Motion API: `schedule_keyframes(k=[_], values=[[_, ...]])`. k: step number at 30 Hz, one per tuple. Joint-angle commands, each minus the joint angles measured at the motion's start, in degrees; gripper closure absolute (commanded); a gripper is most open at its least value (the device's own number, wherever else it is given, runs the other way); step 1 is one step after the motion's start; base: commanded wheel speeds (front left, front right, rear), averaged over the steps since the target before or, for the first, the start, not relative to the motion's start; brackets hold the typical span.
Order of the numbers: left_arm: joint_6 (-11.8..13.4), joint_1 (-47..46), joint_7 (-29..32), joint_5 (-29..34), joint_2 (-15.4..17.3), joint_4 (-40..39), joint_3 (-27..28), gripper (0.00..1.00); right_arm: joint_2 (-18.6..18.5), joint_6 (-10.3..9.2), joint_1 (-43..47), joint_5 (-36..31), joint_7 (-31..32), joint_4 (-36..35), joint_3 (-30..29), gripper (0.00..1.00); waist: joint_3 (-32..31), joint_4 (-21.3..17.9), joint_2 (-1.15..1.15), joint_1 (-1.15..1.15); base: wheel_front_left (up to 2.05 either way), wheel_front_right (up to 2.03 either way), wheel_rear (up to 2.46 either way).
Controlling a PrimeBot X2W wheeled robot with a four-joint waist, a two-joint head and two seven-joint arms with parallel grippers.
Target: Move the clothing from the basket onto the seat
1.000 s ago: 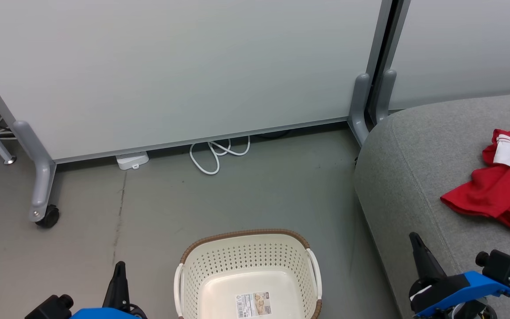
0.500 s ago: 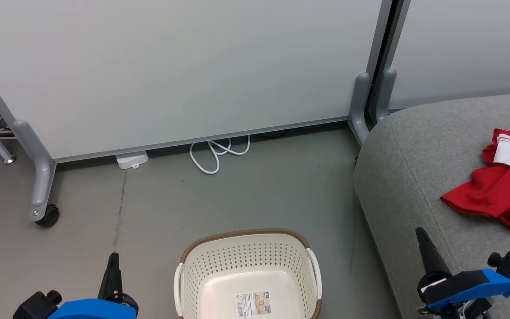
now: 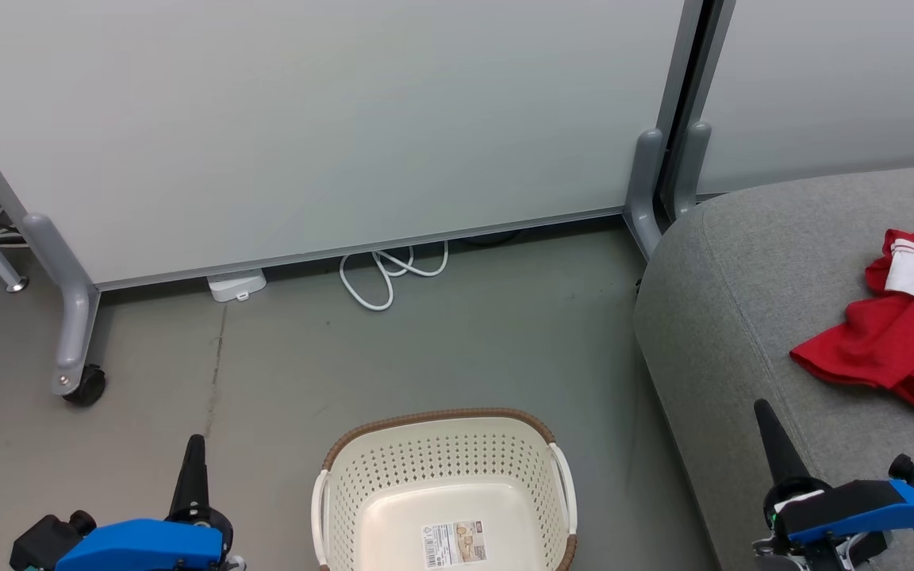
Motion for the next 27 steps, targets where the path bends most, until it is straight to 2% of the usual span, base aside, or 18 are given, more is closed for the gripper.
schedule_keyframes(k=[1,27], values=[[-0.05,-1.71,0.44,-1.36,0.02,-0.89,0.42,1.0,-0.07,0.02,-1.51,1.82,0.24,-0.92,-0.24,1.0,0.01,0.0,0.0,0.0,0.0,0.0,0.0],[-0.07,-3.33,4.17,-13.94,-0.04,-2.72,2.31,1.0,-0.05,0.02,-1.82,16.16,2.18,-2.19,-1.55,1.0,0.23,-0.01,0.0,0.0,0.0,0.0,0.0]])
